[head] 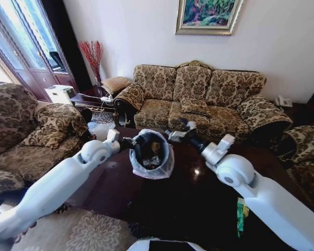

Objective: Move to the front of the table and place the trash on the table into the trash bin.

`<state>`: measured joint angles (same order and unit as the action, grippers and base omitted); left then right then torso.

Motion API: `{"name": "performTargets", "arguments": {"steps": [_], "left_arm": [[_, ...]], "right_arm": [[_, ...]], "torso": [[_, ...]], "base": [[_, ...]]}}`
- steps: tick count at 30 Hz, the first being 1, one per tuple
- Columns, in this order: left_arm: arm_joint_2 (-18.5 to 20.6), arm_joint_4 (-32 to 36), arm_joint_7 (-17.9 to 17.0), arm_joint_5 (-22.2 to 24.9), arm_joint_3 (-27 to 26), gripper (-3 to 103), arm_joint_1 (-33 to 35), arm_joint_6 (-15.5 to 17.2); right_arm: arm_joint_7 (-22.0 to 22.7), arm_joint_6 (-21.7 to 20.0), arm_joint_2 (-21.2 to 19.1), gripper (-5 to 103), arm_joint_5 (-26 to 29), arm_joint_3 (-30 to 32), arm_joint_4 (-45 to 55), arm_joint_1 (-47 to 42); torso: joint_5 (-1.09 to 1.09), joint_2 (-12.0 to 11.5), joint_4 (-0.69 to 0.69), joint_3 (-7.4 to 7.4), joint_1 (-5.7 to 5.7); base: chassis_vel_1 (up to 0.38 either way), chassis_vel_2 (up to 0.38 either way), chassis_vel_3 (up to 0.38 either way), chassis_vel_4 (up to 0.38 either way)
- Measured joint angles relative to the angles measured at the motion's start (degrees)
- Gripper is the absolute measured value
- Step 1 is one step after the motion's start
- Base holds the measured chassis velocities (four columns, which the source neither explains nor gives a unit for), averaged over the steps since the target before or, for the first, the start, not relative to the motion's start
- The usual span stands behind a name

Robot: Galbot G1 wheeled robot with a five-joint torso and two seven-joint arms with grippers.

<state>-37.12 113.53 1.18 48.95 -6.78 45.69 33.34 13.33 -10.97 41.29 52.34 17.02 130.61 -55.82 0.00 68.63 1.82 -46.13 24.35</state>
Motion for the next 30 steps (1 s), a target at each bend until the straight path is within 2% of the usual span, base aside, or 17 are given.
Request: {"name": "performTargets", "arguments": {"steps": [1, 2, 4, 5, 7, 8, 10, 11, 13, 14, 15, 16, 18, 23, 27, 29, 30], "left_arm": [[0.1, 0.4, 0.1, -0.8, -0.7, 0, 1.1, -0.6], [0.0, 1.2, 0.3, -1.8, -2.0, 0, 2.6, -1.0], [-0.4, 1.7, 0.3, -2.4, -3.1, 0, 3.5, -1.0], [-0.4, 1.7, 0.3, -2.4, -3.1, 0, 3.5, -1.0], [-1.1, 2.4, 0.3, -3.5, -4.2, 0, 4.2, -1.0], [-1.4, 2.6, 0.3, -4.0, -4.6, 0, 4.5, -1.0], [-1.8, 2.8, 0.3, -4.3, -4.8, 0, 4.6, -1.0], [-1.8, 2.8, 0.3, -4.3, -4.8, 0, 4.6, -1.0], [-2.3, 2.8, 0.3, -4.4, -4.9, 0, 4.6, -1.0], [-2.5, 2.8, 0.3, -4.4, -4.9, 0, 4.6, -1.0], [-2.5, 2.8, 0.3, -4.4, -4.9, 0, 4.6, -1.0], [-2.7, 2.8, 0.3, -4.5, -4.7, 0, 4.5, -1.0], [-3.0, 2.8, 0.3, -4.5, -4.5, 0, 4.4, -1.0], [-3.5, 2.7, 0.3, -4.4, -4.3, 0, 4.2, -1.0], [-3.5, 2.7, 0.3, -4.3, -4.3, 0, 4.4, -1.1], [-3.3, 2.7, 0.3, -4.1, -4.4, 0, 4.4, -1.1], [-3.3, 2.7, 0.3, -4.1, -4.4, 0, 4.4, -1.1]], "right_arm": [[0.6, -0.9, 0.6, 100, -1.0, 4.0, 0.4, -3.6], [1.1, -2.0, 2.5, 100, -5.7, 11.8, 0.7, -12.0], [1.4, -1.2, 5.3, 100, -11.3, 17.2, 0.1, -19.7], [1.4, -1.2, 5.3, 100, -11.3, 17.2, 0.1, -19.7], [1.7, 1.4, 10.3, 100, -17.4, 23.5, -1.1, -28.8], [1.3, 3.2, 14.5, 100, -20.6, 27.7, -1.9, -34.8], [-0.2, 6.2, 20.8, 100, -23.7, 32.3, -3.0, -42.7], [-0.2, 6.2, 20.8, 100, -23.7, 32.3, -3.0, -42.7], [-1.0, 11.9, 28.6, 100, -28.6, 34.3, -5.7, -49.2], [-1.3, 14.4, 31.0, 100, -30.6, 34.2, -7.1, -50.6], [-1.3, 14.4, 31.0, 100, -30.6, 34.2, -7.1, -50.6], [-1.5, 18.1, 34.8, 100, -33.7, 33.6, -9.5, -52.3], [-0.7, 21.1, 38.5, 100, -35.4, 32.3, -12.6, -53.0], [2.9, 23.2, 41.3, 100, -35.9, 29.8, -19.1, -51.2], [2.8, 23.2, 41.5, 100, -35.9, 29.4, -23.5, -50.1], [2.4, 22.8, 41.1, 100, -31.2, 29.1, -25.7, -49.8], [2.4, 22.8, 41.1, 100, -31.2, 29.1, -25.7, -49.8]], "torso": [[-0.01, 0.0, -0.01, 0.0, 0.0], [-0.02, 0.0, -0.05, 0.0, -0.01], [0.01, 0.0, -0.05, 0.0, -0.01], [0.01, 0.0, -0.05, 0.0, -0.01], [0.04, 0.0, -0.06, 0.01, -0.01], [0.03, 0.0, -0.06, 0.01, -0.01], [0.01, 0.0, -0.08, 0.01, -0.01], [0.01, 0.0, -0.08, 0.01, -0.01], [-0.02, 0.0, -0.08, 0.01, -0.02], [-0.01, 0.0, -0.07, 0.02, -0.02], [-0.01, 0.0, -0.07, 0.02, -0.02], [-0.01, 0.0, -0.08, 0.01, -0.02], [-0.01, 0.0, -0.08, 0.01, -0.02], [-0.01, 0.0, -0.06, 0.0, 0.0], [0.0, 0.0, -0.05, -0.01, 0.01], [-0.01, 0.0, -0.06, -0.01, 0.0], [-0.01, 0.0, -0.06, -0.01, 0.0]], "base": [[0.0, 0.0, 0.0, 0.0], [0.0, 0.0, 0.0, 0.0], [0.0, 0.0, 0.0, 0.0], [0.0, 0.0, 0.0, 0.0], [0.0, 0.0, 0.0, 0.0], [0.0, 0.0, 0.0, 0.0], [0.0, 0.0, 0.0, 0.0], [0.0, 0.0, 0.0, 0.0], [0.0, 0.0, 0.0, 0.0], [0.0, 0.0, 0.0, 0.0], [0.0, 0.0, 0.0, 0.0], [0.0, 0.0, 0.0, 0.0], [-0.015, -0.025, -0.013, -0.018], [-0.044, -0.044, -0.041, -0.051], [-0.064, -0.052, -0.059, -0.059], [-0.088, -0.076, -0.077, -0.075], [-0.088, -0.076, -0.071, -0.087]]}}
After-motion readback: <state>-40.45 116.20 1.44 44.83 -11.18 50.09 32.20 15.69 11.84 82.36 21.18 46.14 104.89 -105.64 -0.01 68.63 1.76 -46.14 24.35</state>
